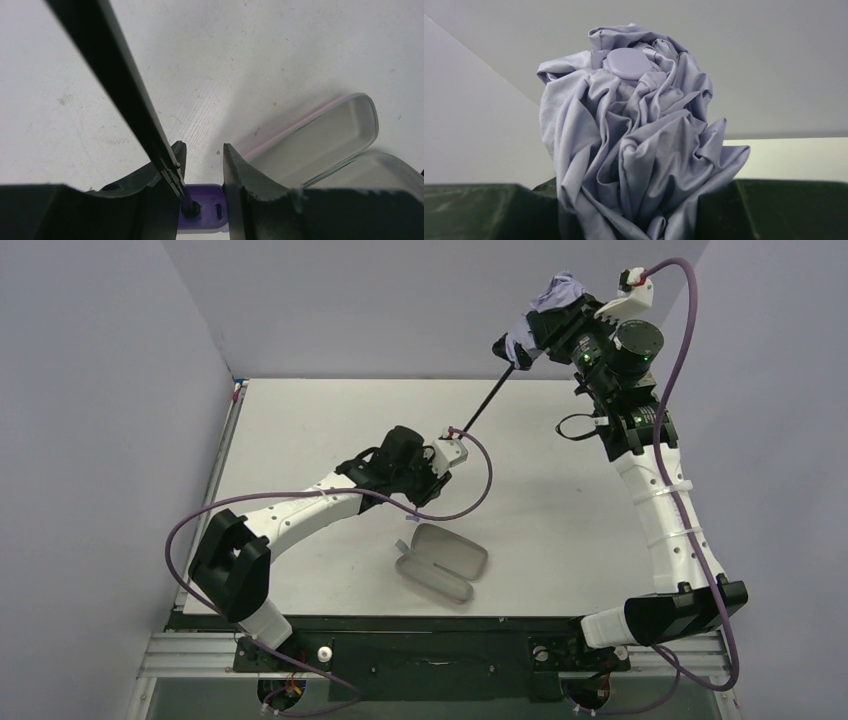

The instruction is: Open the umbrella

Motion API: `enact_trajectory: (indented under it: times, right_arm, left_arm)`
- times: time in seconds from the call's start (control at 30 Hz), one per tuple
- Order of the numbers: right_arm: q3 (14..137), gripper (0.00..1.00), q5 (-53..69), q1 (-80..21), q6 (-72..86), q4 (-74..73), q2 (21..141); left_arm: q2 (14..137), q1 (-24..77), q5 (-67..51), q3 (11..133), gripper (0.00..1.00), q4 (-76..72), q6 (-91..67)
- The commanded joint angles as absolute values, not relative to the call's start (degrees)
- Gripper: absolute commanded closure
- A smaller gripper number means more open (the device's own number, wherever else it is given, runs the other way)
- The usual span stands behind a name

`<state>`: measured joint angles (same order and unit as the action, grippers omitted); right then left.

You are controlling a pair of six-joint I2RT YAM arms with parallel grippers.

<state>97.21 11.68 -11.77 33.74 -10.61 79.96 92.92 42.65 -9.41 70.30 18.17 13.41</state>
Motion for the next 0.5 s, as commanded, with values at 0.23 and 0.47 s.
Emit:
enact_trajectory:
  times: [0.23,0.47]
  right_arm:
    - [95.95,1.00,16.77,-10.45,39.20,6.56,78.69]
    - [88.35,1.00,19.54,-11.71,41.15,9.56,76.92]
  left_arm:
    - [90.95,41.70,-12.30,74.72,0.50,23.53,11.63]
    - [84.14,40.73,-15.88,79.22,0.04,12.46,10.43]
